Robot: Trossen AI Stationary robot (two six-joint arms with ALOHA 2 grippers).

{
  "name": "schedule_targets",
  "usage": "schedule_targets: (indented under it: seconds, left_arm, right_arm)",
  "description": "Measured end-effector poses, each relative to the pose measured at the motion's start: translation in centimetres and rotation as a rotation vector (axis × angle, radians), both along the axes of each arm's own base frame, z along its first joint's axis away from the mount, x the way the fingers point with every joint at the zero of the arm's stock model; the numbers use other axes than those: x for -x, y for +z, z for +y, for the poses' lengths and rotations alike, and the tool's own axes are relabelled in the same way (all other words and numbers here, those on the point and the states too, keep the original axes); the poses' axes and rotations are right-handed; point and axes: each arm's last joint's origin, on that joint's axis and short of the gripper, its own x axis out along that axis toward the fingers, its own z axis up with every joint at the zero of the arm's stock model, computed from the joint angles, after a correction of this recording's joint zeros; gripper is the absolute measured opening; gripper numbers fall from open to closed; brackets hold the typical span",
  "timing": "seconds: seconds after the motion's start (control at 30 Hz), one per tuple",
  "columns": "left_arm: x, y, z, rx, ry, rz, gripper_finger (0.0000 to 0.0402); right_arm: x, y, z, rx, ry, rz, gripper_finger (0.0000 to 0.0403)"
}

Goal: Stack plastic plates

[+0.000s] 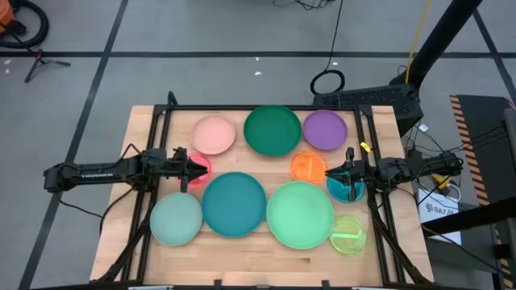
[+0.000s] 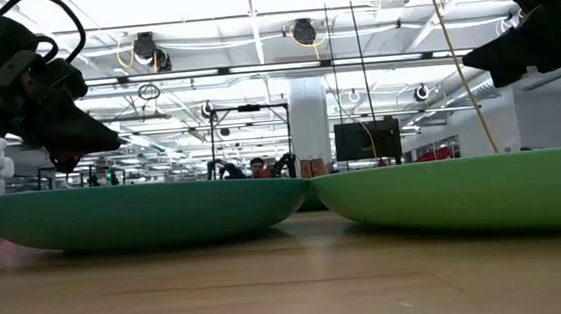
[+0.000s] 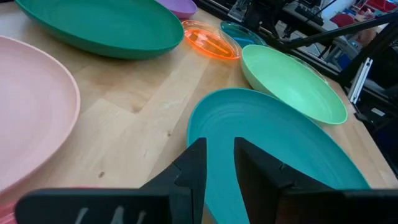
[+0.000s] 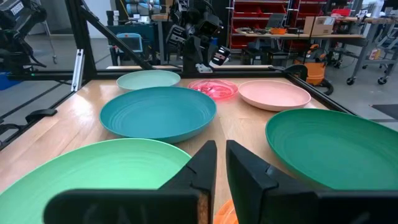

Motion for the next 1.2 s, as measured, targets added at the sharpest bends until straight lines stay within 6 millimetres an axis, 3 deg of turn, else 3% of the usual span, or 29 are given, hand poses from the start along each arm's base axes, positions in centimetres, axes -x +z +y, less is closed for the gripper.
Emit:
schedule_targets:
  seconds: [1.2]
  left_arm:
    - [0.0,0.0,0.0,-0.018,-0.005,0.001,0.0088]
  right_arm:
    - [0.0,0.0,0.0,0.0,0.0,-0.001,0.0031]
